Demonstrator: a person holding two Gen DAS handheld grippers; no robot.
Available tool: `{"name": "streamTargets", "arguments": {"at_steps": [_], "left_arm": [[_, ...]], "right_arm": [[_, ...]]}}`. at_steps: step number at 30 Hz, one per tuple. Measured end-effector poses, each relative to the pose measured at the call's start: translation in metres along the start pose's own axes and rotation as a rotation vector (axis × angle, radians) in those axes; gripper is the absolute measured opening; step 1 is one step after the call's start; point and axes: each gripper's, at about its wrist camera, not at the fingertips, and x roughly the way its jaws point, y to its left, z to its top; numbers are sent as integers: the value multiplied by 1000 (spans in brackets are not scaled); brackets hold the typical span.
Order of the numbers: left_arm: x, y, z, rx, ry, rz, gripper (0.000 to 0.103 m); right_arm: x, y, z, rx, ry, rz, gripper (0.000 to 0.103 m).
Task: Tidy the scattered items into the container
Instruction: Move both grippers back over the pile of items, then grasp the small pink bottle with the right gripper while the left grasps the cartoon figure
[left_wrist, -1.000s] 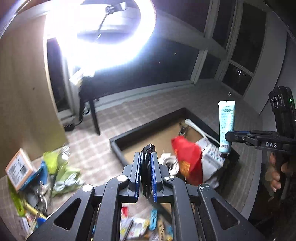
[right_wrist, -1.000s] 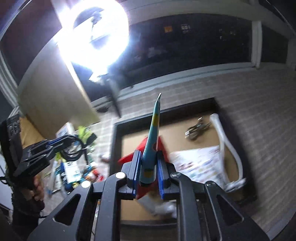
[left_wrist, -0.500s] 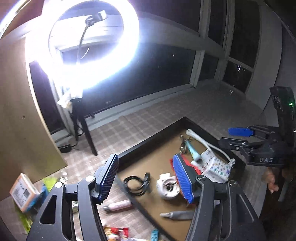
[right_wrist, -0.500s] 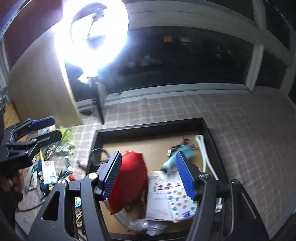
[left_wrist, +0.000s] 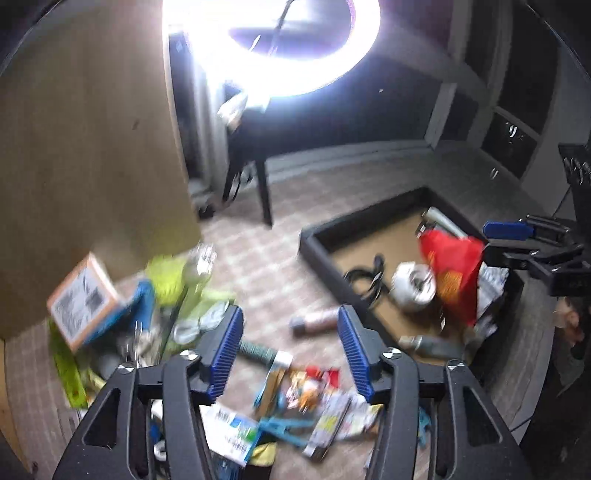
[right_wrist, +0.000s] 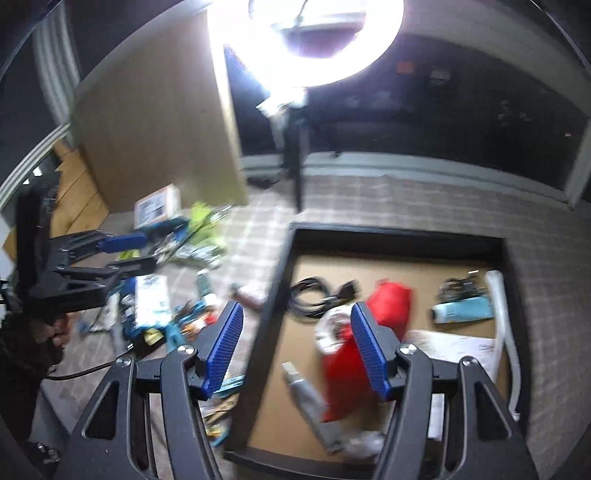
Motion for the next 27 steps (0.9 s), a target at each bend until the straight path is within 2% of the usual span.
{"name": "streamTargets", "arguments": {"at_steps": [6,9,12,17,22,27], "left_arm": [[17,6,-36,-16,73,-23,39],[26,2,-47,-2,100,-36,39],[34,1,-53,1,117,-46,39],[48,-7,-58,46,154,-58,39],[59,-11,-58,87,182,-64,39],[71,-15,-60,104,210,-93,39]], "right_arm": [[33,39,-20,-54,139,102,56],[46,54,-33,-65,186,122,53],[55,62,-35,-80,193,112,51],[75,69,-17,-174,211,70,50],[109,79,4,-345,251,20,46],[142,81,18,-395,316,55,44]]}}
